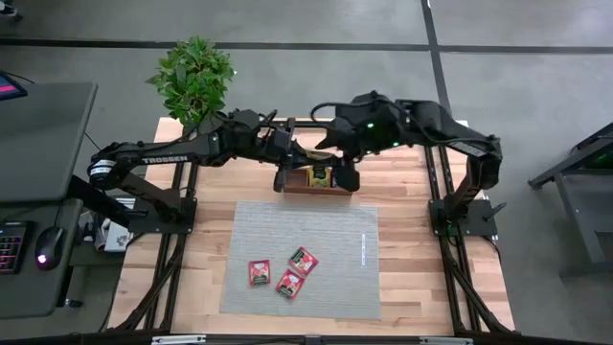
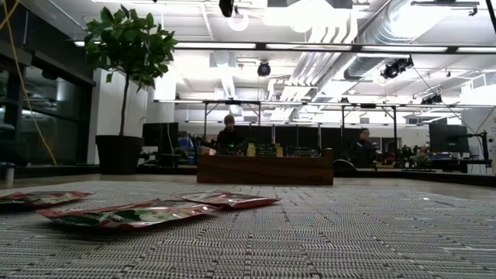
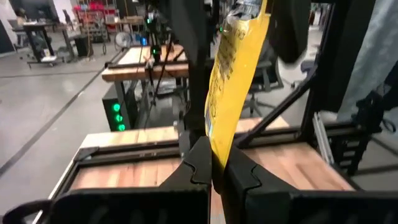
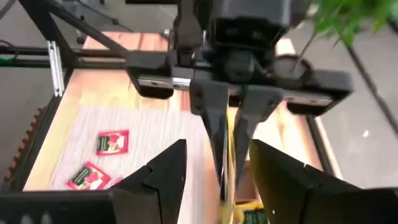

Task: Pick & Place Tea
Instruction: Put the yellow tea bag into the middle section of the wooden organizer

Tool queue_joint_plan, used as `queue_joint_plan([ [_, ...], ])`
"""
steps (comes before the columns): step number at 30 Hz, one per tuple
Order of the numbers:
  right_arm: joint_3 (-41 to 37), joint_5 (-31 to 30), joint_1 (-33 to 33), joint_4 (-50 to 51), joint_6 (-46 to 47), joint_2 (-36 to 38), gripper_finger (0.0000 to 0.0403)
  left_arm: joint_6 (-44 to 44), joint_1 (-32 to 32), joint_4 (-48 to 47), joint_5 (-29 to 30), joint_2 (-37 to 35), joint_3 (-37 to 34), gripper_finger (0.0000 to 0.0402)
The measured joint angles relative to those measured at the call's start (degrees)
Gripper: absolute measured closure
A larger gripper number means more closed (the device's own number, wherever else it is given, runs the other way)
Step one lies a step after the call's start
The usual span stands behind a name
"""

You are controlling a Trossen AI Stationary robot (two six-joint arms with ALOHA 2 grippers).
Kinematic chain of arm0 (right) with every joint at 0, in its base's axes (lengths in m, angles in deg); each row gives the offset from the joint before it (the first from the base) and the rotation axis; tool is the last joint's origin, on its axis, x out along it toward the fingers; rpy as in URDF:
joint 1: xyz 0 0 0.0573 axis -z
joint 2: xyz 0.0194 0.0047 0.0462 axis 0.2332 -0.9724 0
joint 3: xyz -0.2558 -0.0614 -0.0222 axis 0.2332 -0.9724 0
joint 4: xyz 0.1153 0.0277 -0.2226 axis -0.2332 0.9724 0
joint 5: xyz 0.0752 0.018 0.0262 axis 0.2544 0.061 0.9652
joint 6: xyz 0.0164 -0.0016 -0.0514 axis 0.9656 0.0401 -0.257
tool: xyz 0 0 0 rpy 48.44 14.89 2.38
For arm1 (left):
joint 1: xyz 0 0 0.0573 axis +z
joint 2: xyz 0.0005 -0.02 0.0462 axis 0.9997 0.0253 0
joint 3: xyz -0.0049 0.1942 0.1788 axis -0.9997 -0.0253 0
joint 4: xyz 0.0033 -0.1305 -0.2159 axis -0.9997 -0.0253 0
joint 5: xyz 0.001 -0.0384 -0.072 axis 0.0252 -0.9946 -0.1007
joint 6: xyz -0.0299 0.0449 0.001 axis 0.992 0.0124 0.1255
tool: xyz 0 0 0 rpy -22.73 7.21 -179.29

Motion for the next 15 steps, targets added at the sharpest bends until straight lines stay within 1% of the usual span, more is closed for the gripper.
queue_joint_plan([
  [6, -5.3, 2.0, 1.6, -1.6, 2.1, 0.4, 0.0230, -2.7, 0.2, -3.2, 0.0, 0.0, 0.0, 0.0401],
  [10, -6.1, 2.4, 1.5, -2.2, 2.7, 0.1, 0.0238, -3.5, 0.2, -4.5, -0.3, 0.0, 0.0, 0.0401],
  [15, -5.8, -0.9, 1.6, -2.8, 2.8, 0.4, 0.0265, -5.2, 0.2, -7.1, 1.4, 0.0, 0.0, 0.0401],
])
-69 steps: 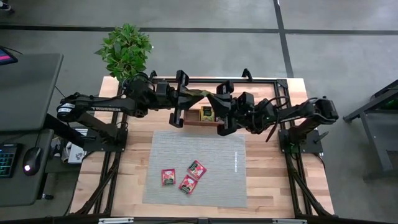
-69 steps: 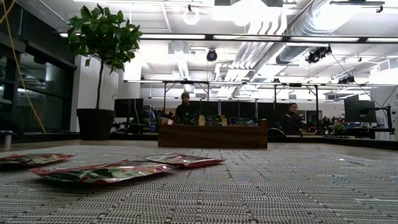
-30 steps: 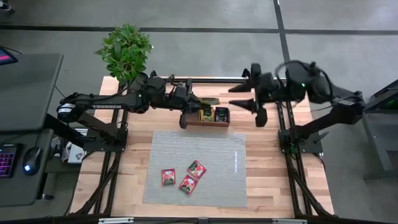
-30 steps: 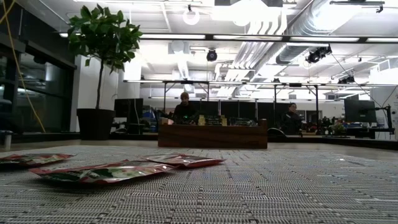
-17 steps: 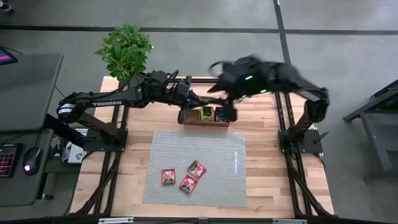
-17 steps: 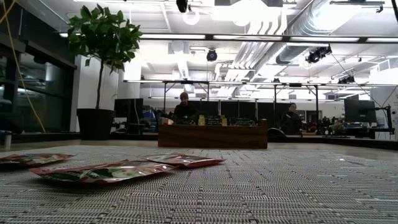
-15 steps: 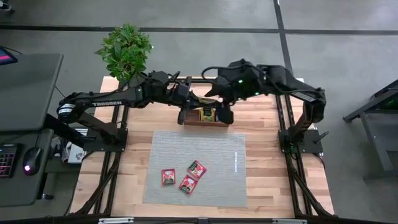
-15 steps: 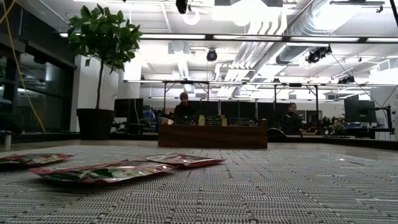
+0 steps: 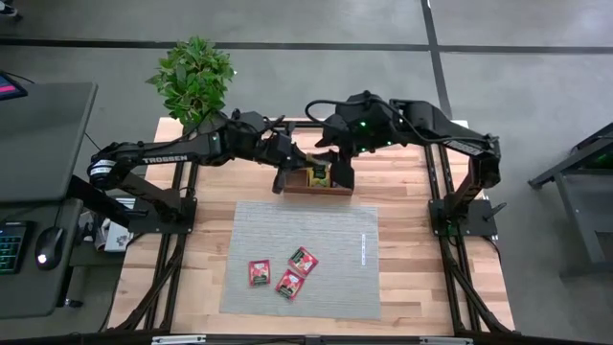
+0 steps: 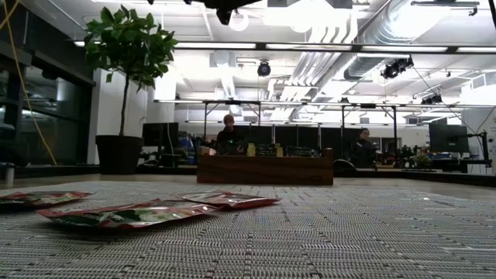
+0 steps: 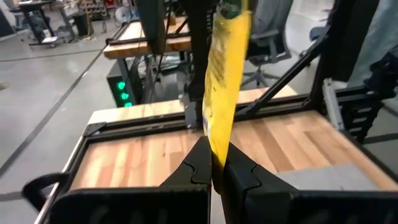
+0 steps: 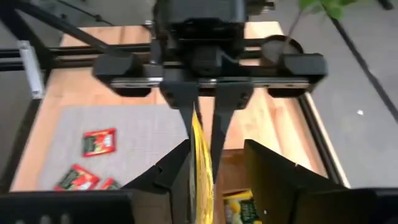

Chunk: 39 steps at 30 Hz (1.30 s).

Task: Pick & Place Tea
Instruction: Put the yellow tea bag into the middle section of the wooden organizer

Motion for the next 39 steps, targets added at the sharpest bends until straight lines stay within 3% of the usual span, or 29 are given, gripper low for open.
queue_joint_plan([
  [4, 0.0, -0.8, 0.0, 0.2, 0.2, 0.0, 0.0306, -1.5, 0.0, -0.9, 0.7, 0.0, 0.0, 0.0401],
  [9, 0.0, -1.5, 0.0, 0.3, -0.1, 0.0, 0.0390, -2.5, 0.0, -1.0, 1.9, 0.0, 0.0, 0.0396],
  [14, 0.0, -3.2, 0.0, 0.5, 0.3, 0.0, 0.0400, -7.6, 0.0, -2.0, 1.9, 0.0, 0.1, 0.0362],
  [18, 0.0, -6.1, 0.0, 2.3, 0.8, 0.0, 0.0401, -10.6, 0.0, -6.5, 2.5, 0.0, 0.1, 0.0308],
  [25, -1.6, -6.9, 3.0, 7.3, 0.2, -0.2, 0.0402, -12.1, 0.0, -26.5, 15.6, 0.0, 0.1, 0.0208],
  [28, -7.5, -4.5, 4.2, 4.9, -0.9, -0.2, 0.0402, -12.2, 0.0, -29.9, 19.4, 0.0, -1.4, 0.0194],
  [34, -25.8, 1.3, 6.2, -10.3, -3.8, -0.3, 0.0402, -10.2, 0.0, -26.6, 20.4, -1.1, -7.8, 0.0191],
  [39, -38.5, 8.3, 8.7, -23.2, -5.3, 1.0, 0.0403, 0.5, -0.1, -19.8, 19.6, -3.2, -14.5, 0.0191],
])
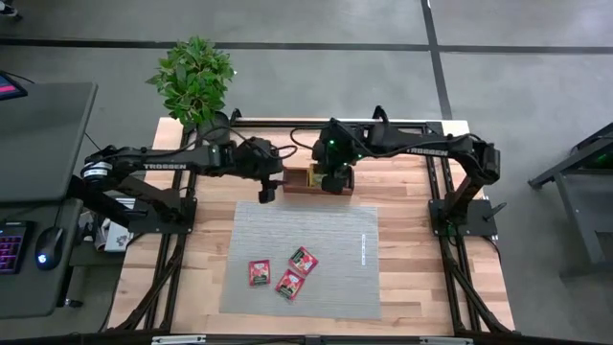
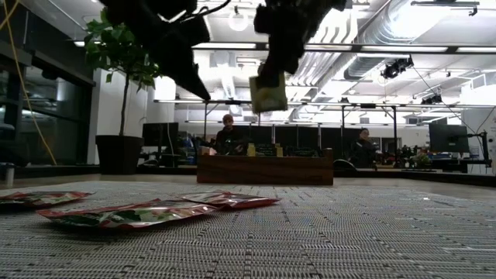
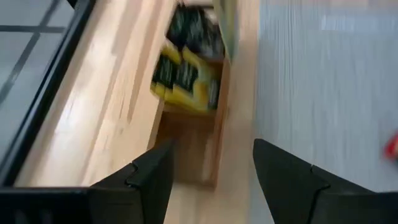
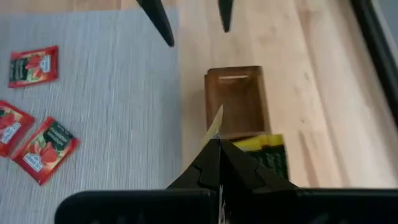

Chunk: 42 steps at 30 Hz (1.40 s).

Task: Pick & Place Tea
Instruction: Put the yellow tea bag into the middle section of the wooden organizer

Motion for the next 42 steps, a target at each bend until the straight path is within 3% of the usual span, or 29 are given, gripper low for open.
queue_joint_plan([
  [11, -17.5, 4.9, 3.2, -18.8, -5.1, 2.7, 0.0403, 13.7, -5.2, 17.4, -0.7, -7.4, -12.7, 0.0191],
  [19, -22.8, 4.4, 4.4, -29.5, -5.4, 2.7, 0.0403, 18.0, -9.1, 27.8, 0.2, -8.5, -15.7, 0.0191],
  [34, -28.1, 5.3, 5.4, -34.1, -5.9, 2.8, 0.0400, 19.3, -10.2, 30.4, 0.3, -8.5, -15.9, 0.0191],
  [42, -28.1, 1.3, 5.5, -34.1, -5.3, 2.7, 0.0365, 18.9, -10.0, 30.2, 0.3, -8.5, -15.9, 0.0191],
])
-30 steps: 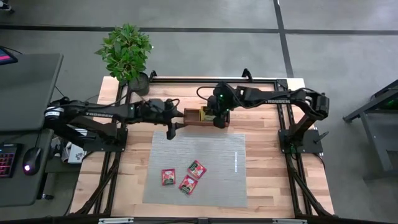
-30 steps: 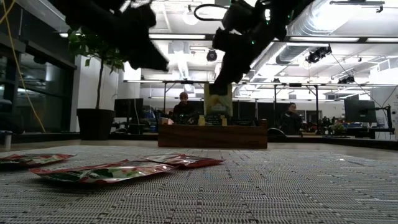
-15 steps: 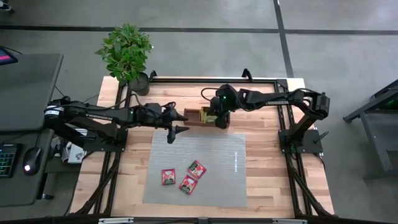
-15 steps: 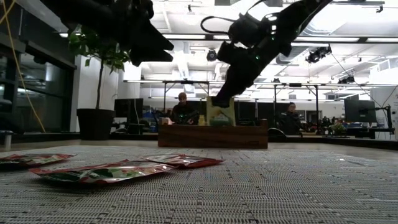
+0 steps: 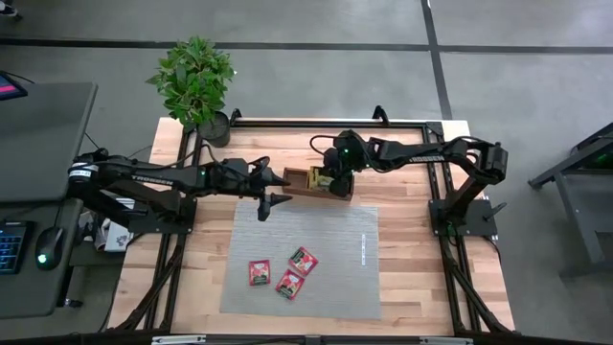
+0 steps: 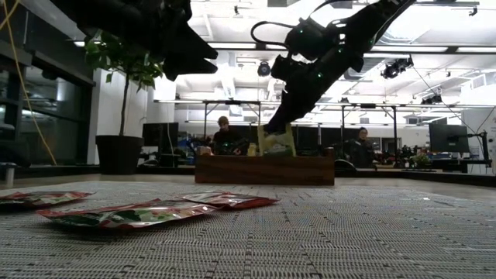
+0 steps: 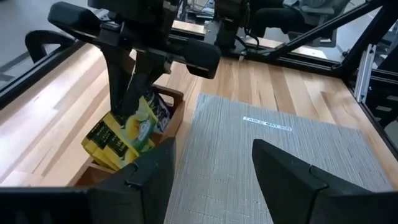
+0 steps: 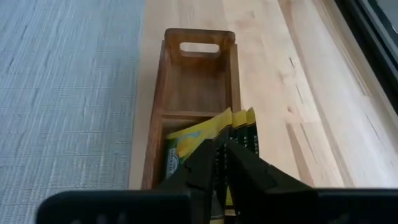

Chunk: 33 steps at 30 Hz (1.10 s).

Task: Pick & Place Tea
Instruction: Put the yellow tea bag into the middle section of the wooden organizer

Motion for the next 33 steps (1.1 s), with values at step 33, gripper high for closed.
queue_joint_plan([
  [33, 0.0, 2.7, 0.7, -1.5, 12.6, -0.7, 0.0298, -2.6, 0.0, -0.9, -2.2, 0.0, 0.0, 0.0191],
])
